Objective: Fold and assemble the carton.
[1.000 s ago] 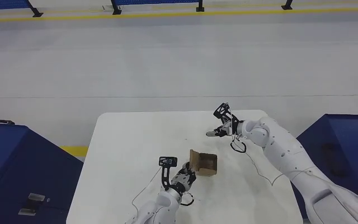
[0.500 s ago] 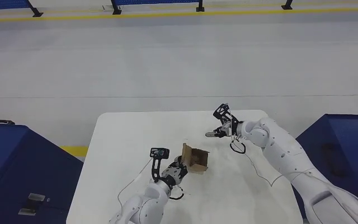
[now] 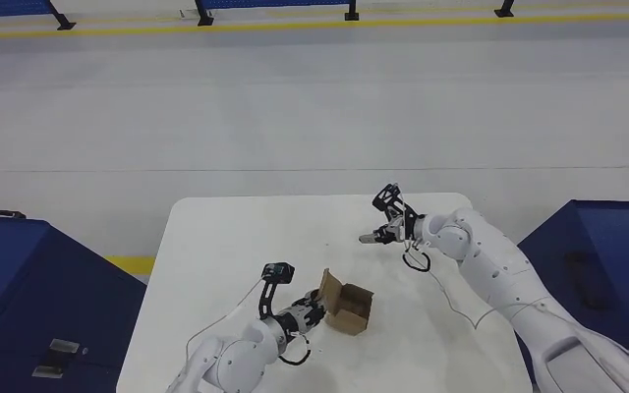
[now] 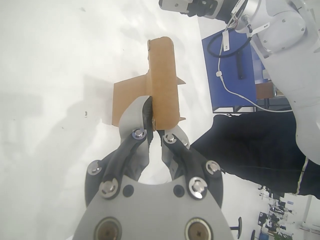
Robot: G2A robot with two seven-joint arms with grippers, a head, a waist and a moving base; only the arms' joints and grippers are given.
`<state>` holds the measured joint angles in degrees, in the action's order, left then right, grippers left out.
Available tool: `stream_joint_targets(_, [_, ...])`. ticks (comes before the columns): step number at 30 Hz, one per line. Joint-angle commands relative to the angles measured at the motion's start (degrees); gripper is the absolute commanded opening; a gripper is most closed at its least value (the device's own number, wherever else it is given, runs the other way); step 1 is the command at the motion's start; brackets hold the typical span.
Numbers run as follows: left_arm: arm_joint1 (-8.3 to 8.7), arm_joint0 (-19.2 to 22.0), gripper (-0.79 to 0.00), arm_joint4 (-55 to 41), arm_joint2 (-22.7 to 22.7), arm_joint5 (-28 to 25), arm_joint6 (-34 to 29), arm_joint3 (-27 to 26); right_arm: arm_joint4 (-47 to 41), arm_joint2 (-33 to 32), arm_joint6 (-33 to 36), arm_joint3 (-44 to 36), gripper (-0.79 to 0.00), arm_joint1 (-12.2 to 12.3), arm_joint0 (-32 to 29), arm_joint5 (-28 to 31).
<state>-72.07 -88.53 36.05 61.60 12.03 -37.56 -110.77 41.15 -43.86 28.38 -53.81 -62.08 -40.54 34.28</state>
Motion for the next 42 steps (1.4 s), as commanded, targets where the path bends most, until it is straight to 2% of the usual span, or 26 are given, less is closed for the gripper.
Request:
stream_joint_targets(1, [-0.11, 0.84, -0.785, -0.12, -0.39, 0.49, 0.4, 1.62, 0.0, 0.16, 0.55, 0.01, 0.0, -0.18, -0.04, 0.13])
stream_joint_targets(2, [-0.15, 1.15, -0.548, 0.01, -0.63, 0.57, 0.44, 2.06, -0.16, 0.25, 0.95, 0.06, 0.0, -0.29, -0.02, 0.27])
stream_joint_targets(3, [-0.16, 1.38, -0.071, 0.26, -0.8, 0.68, 0.61, 2.33, -0.24, 0.37, 1.25, 0.03, 0.0, -0.42, 0.01, 0.29])
stream_joint_targets(4, [-0.19, 1.48, 0.0, 0.27, -0.91, 0.82, 0.92, 2.45, -0.08, 0.54, 1.41, -0.04, 0.0, -0.55, 0.01, 0.21])
stream_joint_targets(8, [-0.07, 0.94, 0.0, 0.57, -0.52, 1.09, 1.94, 1.61, -0.95, 1.36, 3.27, 0.05, 0.0, -1.1, 0.02, 2.22])
stream_joint_targets(12, [0.39, -2.15, 0.0, -3.16, 2.58, 0.04, 2.45, -3.56, -1.15, 1.37, 3.49, 0.14, 0.0, -1.14, 0.11, 2.38])
stream_joint_targets(14, [0.68, -4.46, 0.0, -4.65, 4.93, -1.13, 4.56, -6.67, -0.88, 1.63, 3.57, -0.28, 0.0, -1.17, -0.32, 2.48])
stream_joint_targets(17, [1.36, -9.24, 0.0, -3.54, 6.31, -3.08, 3.81, -9.98, 0.87, 2.14, 3.75, -1.95, 0.0, -1.24, -1.06, 2.75])
stream_joint_targets(20, [1.81, -13.87, 0.0, -2.67, 5.61, -4.93, 3.47, -11.31, 2.59, 2.74, 3.56, -3.01, 0.0, -1.32, -1.44, 4.99])
stream_joint_targets(22, [1.92, -15.71, 0.0, -3.08, 3.42, -8.5, 3.44, -12.73, 2.73, 3.06, 2.9, -3.77, 0.0, -1.35, -1.78, 8.45])
stream_joint_targets(29, [1.92, -15.71, 0.0, -3.08, 3.42, -8.5, 3.44, -12.73, 1.66, 2.68, 2.0, -3.39, 0.0, -1.34, -1.99, 9.37])
stream_joint_targets(32, [1.63, -14.21, 0.0, -4.57, 2.73, -0.33, 1.63, -8.52, 3.38, 2.96, 2.05, -4.6, 0.0, -1.26, -2.22, 11.24])
stream_joint_targets(35, [1.36, -12.47, 0.0, 1.9, -1.75, 4.38, 0.94, -4.8, 6.91, 3.11, 1.06, -6.26, 0.0, -1.0, -3.03, 12.04])
stream_joint_targets(38, [0.61, -10.19, 0.0, 3.0, -5.11, 7.2, 4.04, -0.61, 8.84, 2.38, -0.25, -6.52, 0.0, -0.53, -3.77, 13.17])
stream_joint_targets(42, [-0.71, -6.96, 0.0, 2.65, -8.31, 9.57, 12.03, 4.17, 10.71, 1.31, -1.17, -6.51, 0.0, 0.12, -4.48, 14.97])
